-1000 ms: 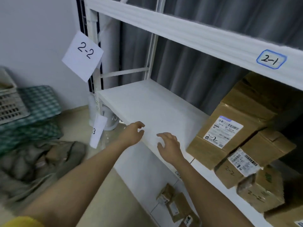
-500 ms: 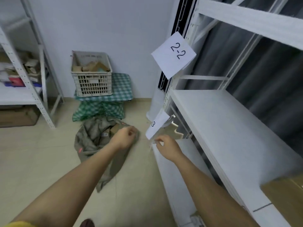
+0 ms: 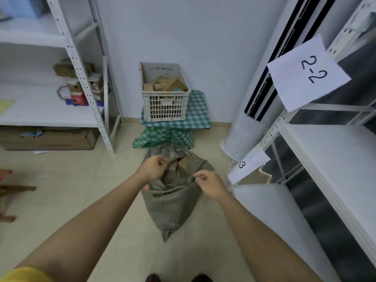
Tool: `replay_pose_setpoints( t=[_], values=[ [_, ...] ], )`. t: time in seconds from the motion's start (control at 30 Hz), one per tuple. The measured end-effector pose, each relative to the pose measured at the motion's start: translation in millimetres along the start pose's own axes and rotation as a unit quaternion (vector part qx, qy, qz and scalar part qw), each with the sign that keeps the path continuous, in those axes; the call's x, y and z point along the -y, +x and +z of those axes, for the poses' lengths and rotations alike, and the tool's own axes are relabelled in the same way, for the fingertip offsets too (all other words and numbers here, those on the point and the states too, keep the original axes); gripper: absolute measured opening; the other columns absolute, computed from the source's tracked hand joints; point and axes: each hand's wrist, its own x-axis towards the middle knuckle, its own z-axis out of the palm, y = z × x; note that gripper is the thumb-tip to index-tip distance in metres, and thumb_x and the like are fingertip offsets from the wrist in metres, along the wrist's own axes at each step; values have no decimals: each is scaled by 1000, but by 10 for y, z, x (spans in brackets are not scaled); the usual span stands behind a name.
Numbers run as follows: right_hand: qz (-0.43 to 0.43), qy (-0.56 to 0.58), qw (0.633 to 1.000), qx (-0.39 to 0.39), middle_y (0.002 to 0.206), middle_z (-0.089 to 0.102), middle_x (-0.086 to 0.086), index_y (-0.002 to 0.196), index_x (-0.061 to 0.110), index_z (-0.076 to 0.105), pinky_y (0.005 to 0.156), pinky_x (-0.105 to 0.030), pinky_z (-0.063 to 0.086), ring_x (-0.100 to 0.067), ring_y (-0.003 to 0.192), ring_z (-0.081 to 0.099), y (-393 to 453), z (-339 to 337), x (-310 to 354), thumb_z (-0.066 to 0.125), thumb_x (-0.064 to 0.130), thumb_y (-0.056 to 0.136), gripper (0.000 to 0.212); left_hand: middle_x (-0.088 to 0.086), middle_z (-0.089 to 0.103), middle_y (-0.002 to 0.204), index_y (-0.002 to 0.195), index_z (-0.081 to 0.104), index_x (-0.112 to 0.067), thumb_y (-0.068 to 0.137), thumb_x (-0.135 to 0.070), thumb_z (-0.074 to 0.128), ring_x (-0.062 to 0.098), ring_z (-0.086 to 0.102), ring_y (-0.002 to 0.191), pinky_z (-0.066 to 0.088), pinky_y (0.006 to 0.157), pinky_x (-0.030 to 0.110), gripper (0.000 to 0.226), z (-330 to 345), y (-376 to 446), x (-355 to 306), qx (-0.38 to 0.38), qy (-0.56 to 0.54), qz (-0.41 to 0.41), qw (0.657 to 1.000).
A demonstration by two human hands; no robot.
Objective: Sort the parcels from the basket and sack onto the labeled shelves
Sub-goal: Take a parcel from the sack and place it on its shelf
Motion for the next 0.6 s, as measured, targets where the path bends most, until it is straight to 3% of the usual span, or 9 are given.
replay_pose_setpoints(
  t=[0.13, 0.27, 0.4, 0.6],
  values=[
    [20, -18, 999, 27, 117, 67, -10, 113, 9, 69, 84, -24, 45, -24, 110, 62, 308, 253, 158, 55, 13, 97, 21, 5, 64, 98, 105, 66, -11, 94, -16, 55, 21, 61, 92, 42, 75, 26, 16, -237, 199, 311, 6, -23, -1, 1000],
    [32, -34, 998, 49, 113, 68, -8, 113, 11, 69, 85, -27, 48, -23, 106, 62, 696, 396, 285, 54, 15, 98, 22, 9, 66, 106, 114, 64, -7, 95, -21, 56, 25, 62, 100, 44, 80, 28, 24, -338, 505, 624, 14, -41, -20, 999],
    [65, -26, 995, 66, 109, 66, -3, 114, 13, 68, 84, -25, 45, -20, 106, 61, 1191, 550, 358, 53, 15, 99, 22, 14, 67, 106, 109, 64, -10, 95, -18, 55, 28, 64, 96, 48, 82, 34, 18, -486, 888, 871, 57, -44, -43, 996],
    [103, -4, 992, 79, 112, 66, -7, 112, 14, 66, 79, -22, 43, -18, 103, 59, 2124, 764, 508, 51, 14, 100, 19, 10, 66, 107, 107, 63, -15, 94, -16, 52, 26, 62, 97, 48, 82, 31, 17, -1135, 1788, 1203, 86, 6, -44, 995]
  ],
)
